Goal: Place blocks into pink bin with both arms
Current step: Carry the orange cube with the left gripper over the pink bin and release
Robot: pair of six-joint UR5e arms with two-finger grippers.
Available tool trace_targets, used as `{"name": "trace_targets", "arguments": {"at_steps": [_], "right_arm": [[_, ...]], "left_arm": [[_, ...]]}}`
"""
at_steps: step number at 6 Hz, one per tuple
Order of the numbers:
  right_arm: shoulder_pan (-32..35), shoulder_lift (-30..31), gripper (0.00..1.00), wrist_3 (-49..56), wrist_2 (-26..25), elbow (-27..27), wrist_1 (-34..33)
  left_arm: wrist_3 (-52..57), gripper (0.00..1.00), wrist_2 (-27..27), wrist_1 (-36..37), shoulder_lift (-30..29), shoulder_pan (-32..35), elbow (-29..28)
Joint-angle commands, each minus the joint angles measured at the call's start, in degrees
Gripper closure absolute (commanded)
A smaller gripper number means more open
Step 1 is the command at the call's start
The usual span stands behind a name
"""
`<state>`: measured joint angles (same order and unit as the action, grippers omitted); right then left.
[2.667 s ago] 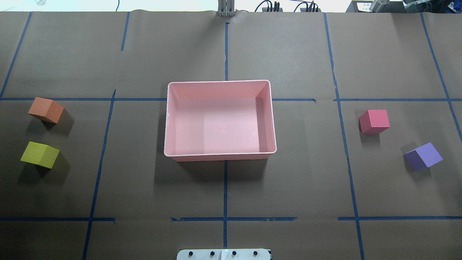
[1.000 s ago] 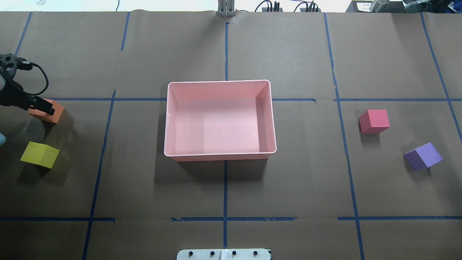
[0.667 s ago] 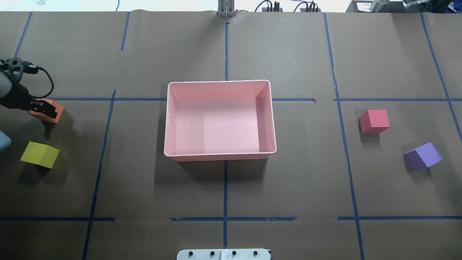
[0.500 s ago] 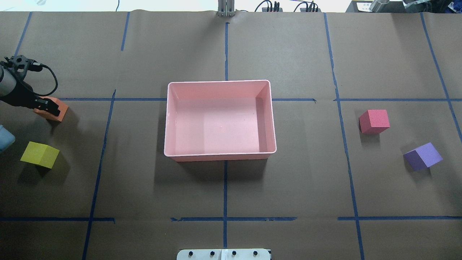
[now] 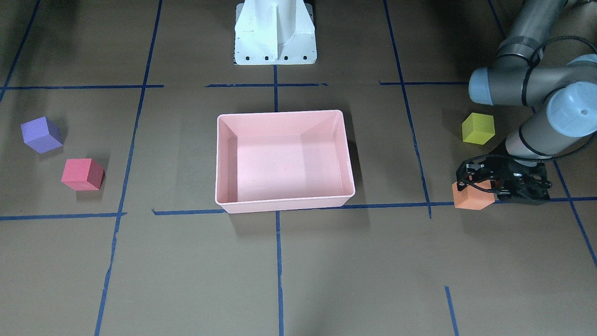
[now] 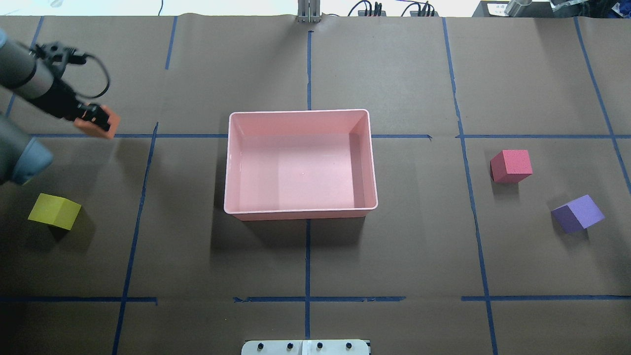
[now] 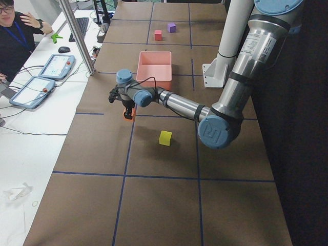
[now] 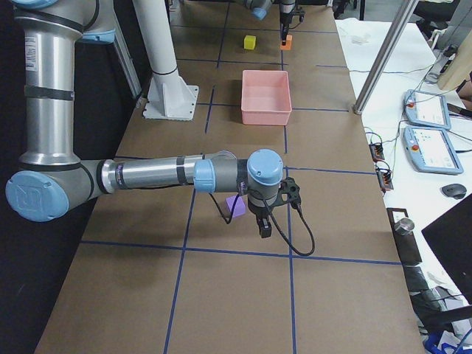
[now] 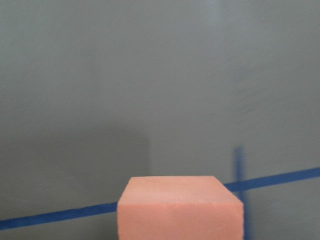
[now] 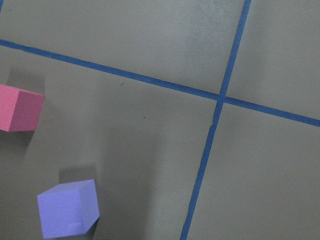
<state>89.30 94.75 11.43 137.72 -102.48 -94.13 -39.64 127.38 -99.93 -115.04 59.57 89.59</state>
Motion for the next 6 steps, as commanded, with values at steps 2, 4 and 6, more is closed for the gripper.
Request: {"name": "trace_targets", "arguments": {"at_steps": [2,4,6], "right_arm": [[0.00,0.00,0.00,-0.09,0.09,0.00,0.00],[-0.35,-0.70,0.00,-0.26,0.09,0.00,0.00],[-5.76,-6.38,0.00,-10.73,0.44,-0.09,0.09]], "left_arm": [[-25.91,0.45,-5.08,9.39,-15.77,-11.52,4.36],[-32.76,0.01,-16.16,16.32,-22.93,-22.44,4.10],[-30.86,0.00,-16.03,16.17,-20.15,-22.39,7.76]]}}
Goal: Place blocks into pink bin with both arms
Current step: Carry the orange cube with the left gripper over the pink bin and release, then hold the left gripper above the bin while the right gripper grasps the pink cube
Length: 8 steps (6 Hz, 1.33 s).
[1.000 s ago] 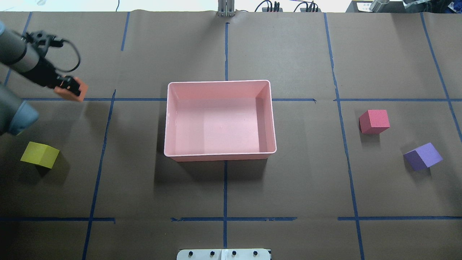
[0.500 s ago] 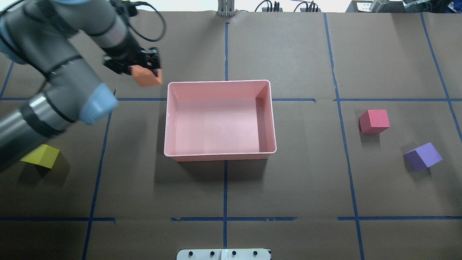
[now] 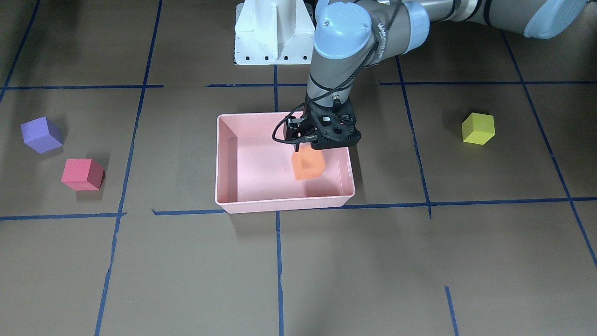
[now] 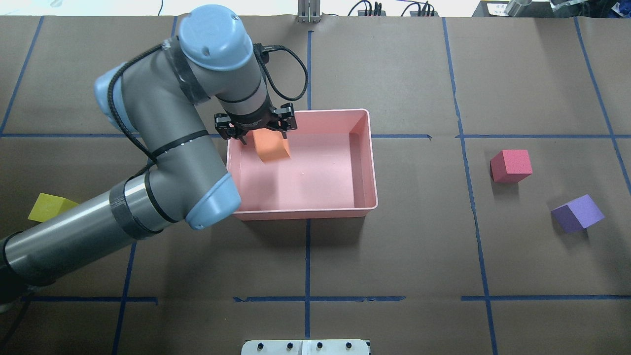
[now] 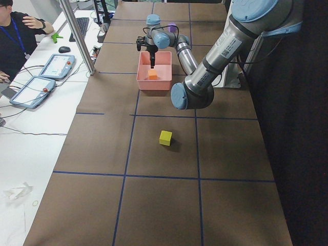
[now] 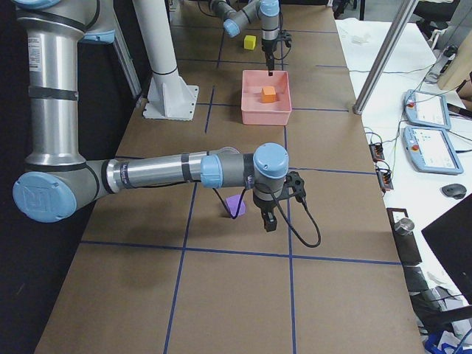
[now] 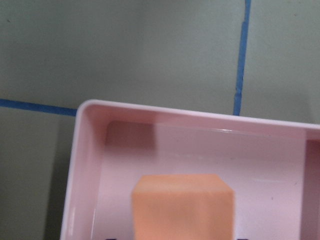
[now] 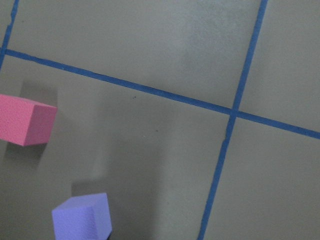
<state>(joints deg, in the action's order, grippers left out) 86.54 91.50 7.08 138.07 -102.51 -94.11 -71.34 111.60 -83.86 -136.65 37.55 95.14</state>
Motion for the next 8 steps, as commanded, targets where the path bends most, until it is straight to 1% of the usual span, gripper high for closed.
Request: {"name": "trace_targets", "arguments": {"at_steps": [1,2,3,4,5,7,8], "right_arm": [[-7.57,-6.74,0.00,-14.56,-0.08,-0.15,0.15],[-11.71,-8.86,0.01,-22.12,-0.69,-0.06,1.63],[-16.53,-8.97,0.01,-32.90,-2.62,0.29,9.39],[-23.28,-9.23,0.01,-43.10,-8.46,0.81,16.60],[-26.22,-9.24,0.00,-47.47,-11.31,0.99,18.76],[-28.43,-8.97,0.00,-47.86,-13.70,3.09,18.79],[-29.66,-9.23,0.00,-47.78,-13.88,3.97,18.79]], "left_arm": [[2.94,0.00,-0.24,0.02,5.13,-0.38,6.07],[5.66,0.00,-0.24,0.02,6.82,-0.03,7.59],[8.12,0.00,-0.50,-0.51,8.14,-0.02,7.43],[9.37,0.00,-0.59,-0.51,8.33,0.32,7.26],[9.38,0.00,-0.59,-0.60,8.24,0.33,7.25],[9.55,0.00,-0.59,-0.60,8.15,0.24,7.17],[9.56,0.00,-0.59,-0.60,8.15,0.24,7.25]]}}
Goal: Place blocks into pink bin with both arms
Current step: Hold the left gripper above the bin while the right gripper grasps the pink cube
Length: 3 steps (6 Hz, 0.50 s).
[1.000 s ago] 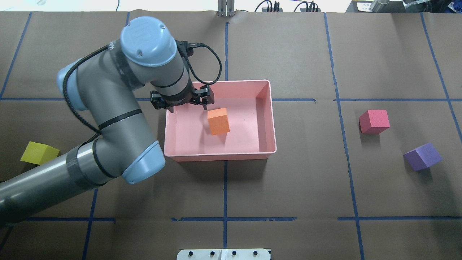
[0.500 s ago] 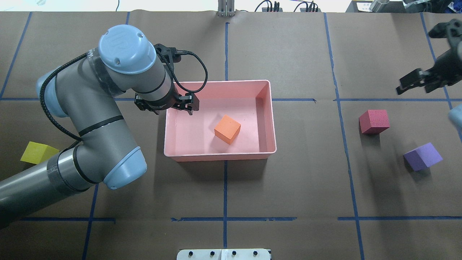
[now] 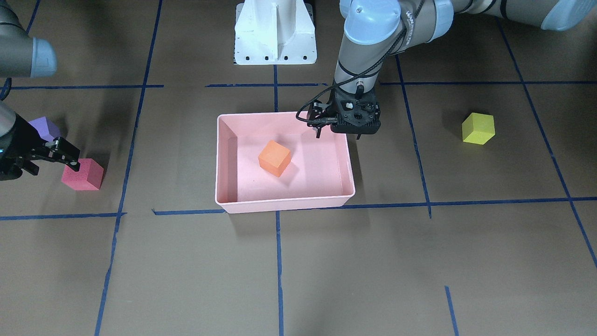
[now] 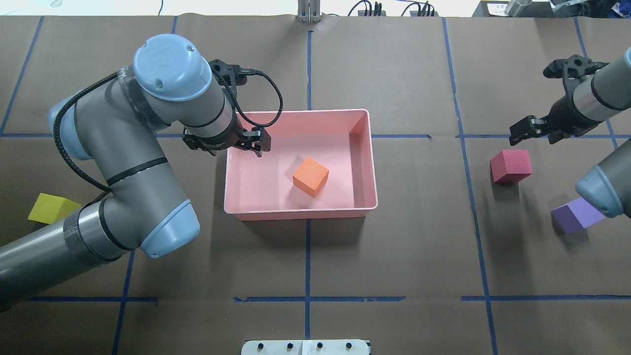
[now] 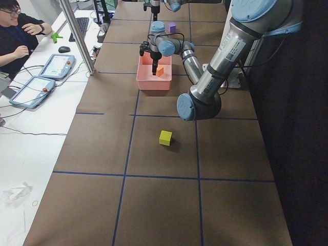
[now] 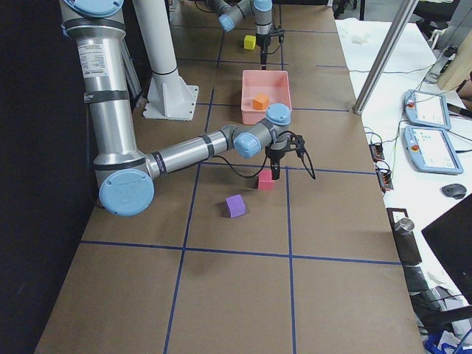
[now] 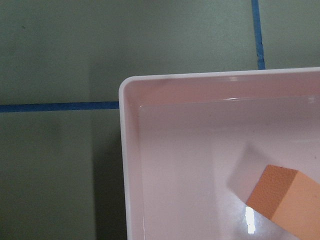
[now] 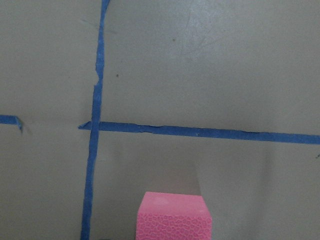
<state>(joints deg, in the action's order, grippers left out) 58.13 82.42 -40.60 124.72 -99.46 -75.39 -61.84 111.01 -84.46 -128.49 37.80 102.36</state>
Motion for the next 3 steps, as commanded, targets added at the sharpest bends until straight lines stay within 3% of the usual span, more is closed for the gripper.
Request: {"name": "trace_targets", "arguments": {"at_steps": [1,3], "right_arm": [[-3.01,-0.16,0.00,0.00,-1.41,1.28,0.07],[-4.86,-0.07,0.00,0.61,-2.46,4.52,0.16]], "left_arm": [[0.05,0.00,0.00,-0.79,0.08,-0.01,-0.05],[-0.21,0.00,0.00,-1.50,0.17,-0.01,-0.05]]}}
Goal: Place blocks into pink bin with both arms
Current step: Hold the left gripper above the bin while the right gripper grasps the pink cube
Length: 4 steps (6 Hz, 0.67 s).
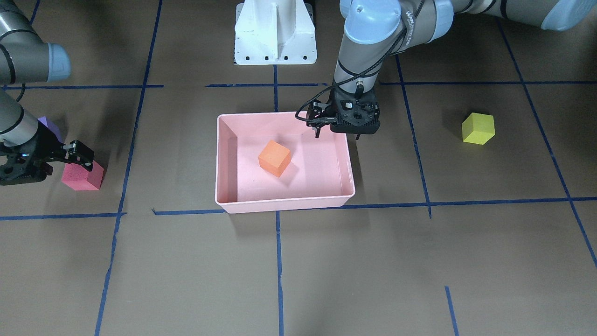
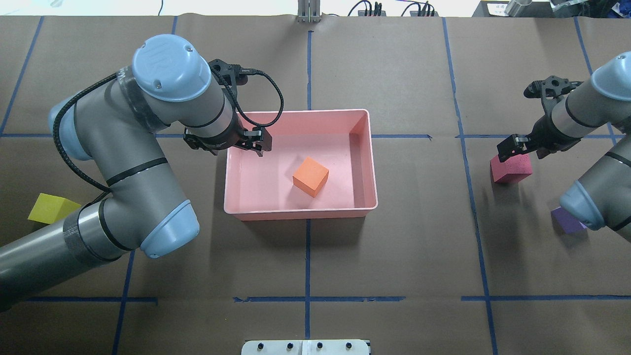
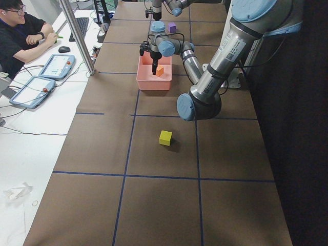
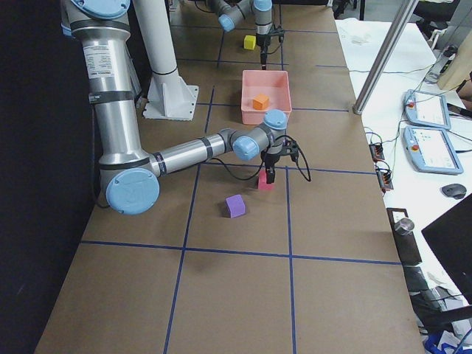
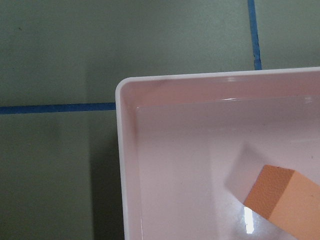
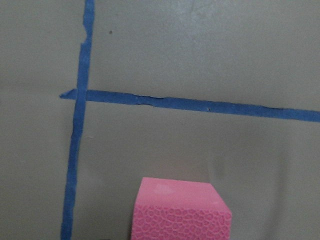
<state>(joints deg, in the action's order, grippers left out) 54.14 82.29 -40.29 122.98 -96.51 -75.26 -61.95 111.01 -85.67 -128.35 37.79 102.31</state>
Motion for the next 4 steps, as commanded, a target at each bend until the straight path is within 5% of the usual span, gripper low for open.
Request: {"name": "trace_targets", "arguments": {"at_steps": [1,2,3,4], "right_arm": [[-1.57,0.06,0.00,0.48,-0.81,2.46,-0.06],[-2.62,-0.11,0.02,0.48,-0.90,3.78,0.02],[-2.72,-0.64,0.65,0.65,-0.73,3.62,-0.06],[-2.37,-2.64,0.78,0.30,-0.46,2.57,-0.06]], "left_arm": [[-0.10,0.00,0.00,-0.29,0.03,0.00,0.17],[-0.10,0.00,0.00,-0.29,0.03,0.00,0.17],[-0.01,0.00,0.00,-0.38,0.12,0.00,0.08],[-0.01,0.00,0.00,-0.38,0.12,0.00,0.08]]}}
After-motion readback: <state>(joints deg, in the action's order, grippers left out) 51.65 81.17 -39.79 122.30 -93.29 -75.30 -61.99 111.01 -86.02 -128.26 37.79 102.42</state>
